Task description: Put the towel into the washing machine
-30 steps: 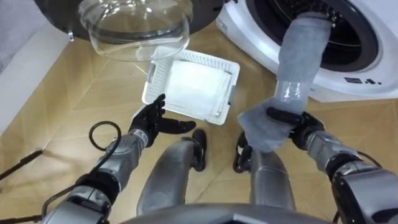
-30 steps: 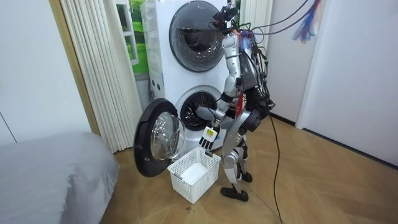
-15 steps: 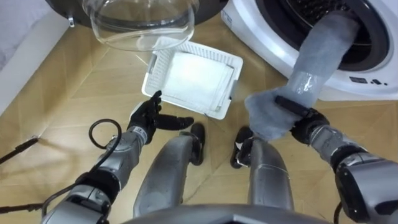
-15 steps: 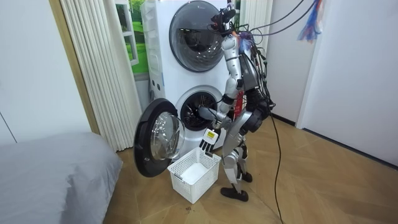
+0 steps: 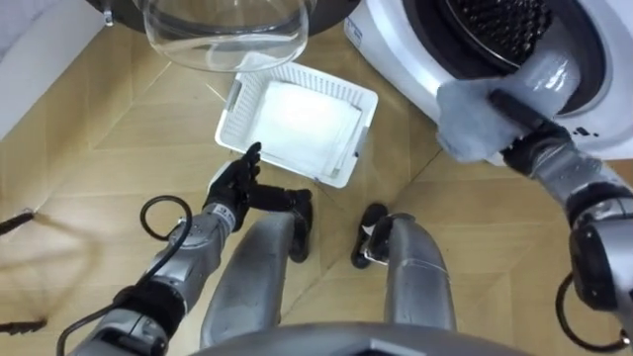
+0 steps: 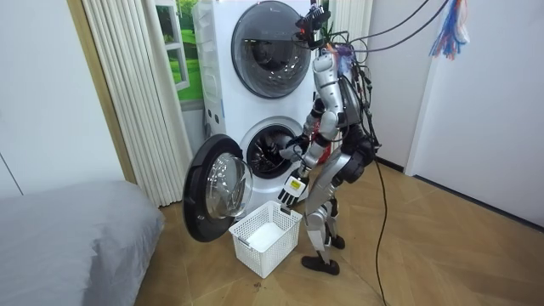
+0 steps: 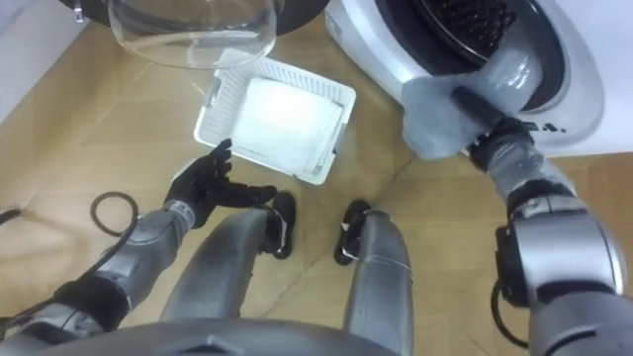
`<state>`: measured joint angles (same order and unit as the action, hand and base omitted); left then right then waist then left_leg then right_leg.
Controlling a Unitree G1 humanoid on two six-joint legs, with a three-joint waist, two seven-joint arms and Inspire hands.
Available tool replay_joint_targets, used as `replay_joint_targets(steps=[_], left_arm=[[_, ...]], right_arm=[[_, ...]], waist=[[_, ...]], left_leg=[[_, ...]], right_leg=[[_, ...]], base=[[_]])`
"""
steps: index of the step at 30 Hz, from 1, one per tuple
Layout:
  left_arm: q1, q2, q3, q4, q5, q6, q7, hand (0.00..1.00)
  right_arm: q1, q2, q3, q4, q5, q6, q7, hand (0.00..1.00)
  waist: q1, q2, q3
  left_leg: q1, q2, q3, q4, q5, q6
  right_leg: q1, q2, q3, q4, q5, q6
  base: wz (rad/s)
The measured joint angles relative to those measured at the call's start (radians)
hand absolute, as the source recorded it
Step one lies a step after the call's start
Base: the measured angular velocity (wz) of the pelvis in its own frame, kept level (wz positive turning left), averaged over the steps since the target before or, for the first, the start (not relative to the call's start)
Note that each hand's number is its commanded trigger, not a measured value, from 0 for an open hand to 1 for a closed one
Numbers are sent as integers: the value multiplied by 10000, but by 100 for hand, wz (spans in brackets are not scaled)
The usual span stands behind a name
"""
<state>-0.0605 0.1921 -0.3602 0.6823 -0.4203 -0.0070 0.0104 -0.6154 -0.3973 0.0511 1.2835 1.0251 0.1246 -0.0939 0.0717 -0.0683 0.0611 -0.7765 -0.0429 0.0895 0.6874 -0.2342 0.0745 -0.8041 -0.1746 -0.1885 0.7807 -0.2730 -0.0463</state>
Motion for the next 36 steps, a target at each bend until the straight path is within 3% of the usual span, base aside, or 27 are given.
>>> replay_joint_targets(steps=[5,8,9,10,16,23,36], left_arm=[[323,162,288,-383,28,-45,138,0],[303,59,469,-404,206,-92,267,0],[296,30,470,-445,230,-116,291,0],[304,-7,445,-479,292,-172,287,0],[312,-54,433,-662,805,-212,309,0],[281,-164,724,-898,1005,-212,701,0],[-283,-228,662,-940,1000,-238,839,0]], right_arm=[[-227,-8,-46,-895,731,102,-875,100],[-642,-8,-66,-990,1699,402,-1474,100],[-787,-8,-95,-990,2175,431,-1601,65],[-854,-7,-244,-988,2541,431,-1686,0],[-950,-10,-1449,-975,3944,429,-2299,0],[-1022,-20,-2738,-966,5170,319,-3187,0],[-1048,-308,-2817,-798,5550,-424,-3921,0]], waist=[[-211,-321,-3],[-486,-342,1],[-550,-343,1],[-608,-339,0],[-701,-359,5],[-714,-351,1],[-638,-306,-19]], left_leg=[[-44,-43,138,-88,23,27],[-182,-106,141,22,29,65],[-237,-147,129,69,49,103],[-292,-198,126,77,74,146],[-539,-359,219,304,8,362],[-593,-417,226,433,-73,540],[-560,-397,251,344,-91,582]], right_leg=[[-155,-59,119,81,-18,28],[-232,-161,75,193,-75,91],[-280,-196,57,210,-81,103],[-321,-232,10,247,-95,128],[-453,-549,-115,661,-336,347],[-353,-674,-296,661,-381,502],[-281,-668,-345,534,-354,547]], base=[[-1],[13],[14],[16],[22],[7],[0]])
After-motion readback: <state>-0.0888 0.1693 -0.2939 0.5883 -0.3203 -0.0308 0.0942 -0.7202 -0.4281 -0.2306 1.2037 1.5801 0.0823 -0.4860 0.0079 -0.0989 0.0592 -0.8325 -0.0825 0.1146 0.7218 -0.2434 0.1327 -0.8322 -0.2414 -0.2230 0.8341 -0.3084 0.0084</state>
